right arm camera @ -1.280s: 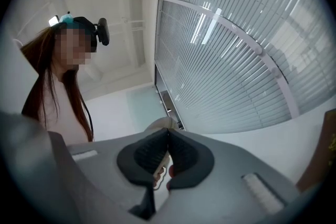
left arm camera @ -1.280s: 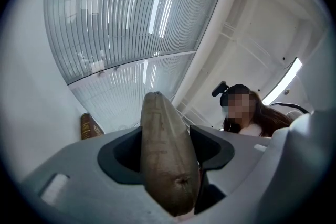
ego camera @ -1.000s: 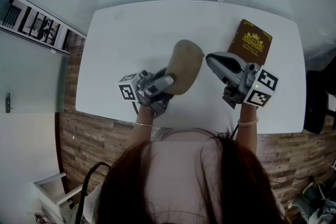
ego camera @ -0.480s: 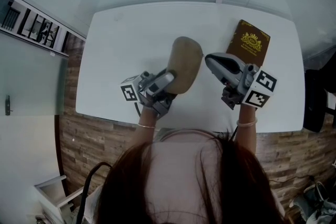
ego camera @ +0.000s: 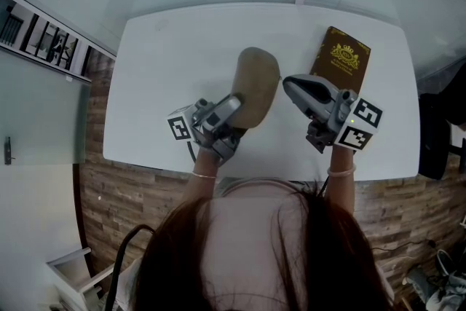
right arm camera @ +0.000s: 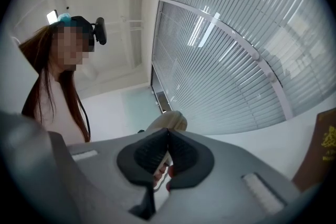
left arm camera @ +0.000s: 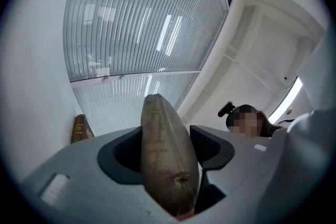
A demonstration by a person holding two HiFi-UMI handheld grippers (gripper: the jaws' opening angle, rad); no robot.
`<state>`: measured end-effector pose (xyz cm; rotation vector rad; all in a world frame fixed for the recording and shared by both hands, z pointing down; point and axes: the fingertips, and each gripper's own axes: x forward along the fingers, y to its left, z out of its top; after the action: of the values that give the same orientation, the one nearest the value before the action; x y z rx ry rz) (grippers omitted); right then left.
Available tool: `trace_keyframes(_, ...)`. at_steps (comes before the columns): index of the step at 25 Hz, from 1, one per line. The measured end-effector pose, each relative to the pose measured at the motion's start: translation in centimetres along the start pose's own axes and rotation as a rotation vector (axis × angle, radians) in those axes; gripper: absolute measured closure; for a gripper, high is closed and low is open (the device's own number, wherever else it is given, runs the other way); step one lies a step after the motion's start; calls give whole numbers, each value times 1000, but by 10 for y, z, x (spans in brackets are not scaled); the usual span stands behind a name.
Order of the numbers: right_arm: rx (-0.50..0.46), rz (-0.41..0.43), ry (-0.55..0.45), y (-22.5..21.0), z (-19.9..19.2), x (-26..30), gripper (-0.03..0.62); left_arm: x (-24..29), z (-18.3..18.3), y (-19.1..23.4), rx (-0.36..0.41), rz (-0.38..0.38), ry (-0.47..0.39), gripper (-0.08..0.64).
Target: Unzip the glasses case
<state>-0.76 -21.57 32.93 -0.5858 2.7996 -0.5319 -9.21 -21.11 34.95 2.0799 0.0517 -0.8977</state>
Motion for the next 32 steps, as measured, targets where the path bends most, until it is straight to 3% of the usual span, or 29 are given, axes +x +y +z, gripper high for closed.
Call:
trace_keyframes(8, 4, -10, 14, 1, -2, 1, 589, 11, 2, -5, -83, -19, -38, 279)
trace_keyframes(32, 0, -1, 53, 9, -11, -1, 589, 13, 7, -3, -88, 8, -111, 279)
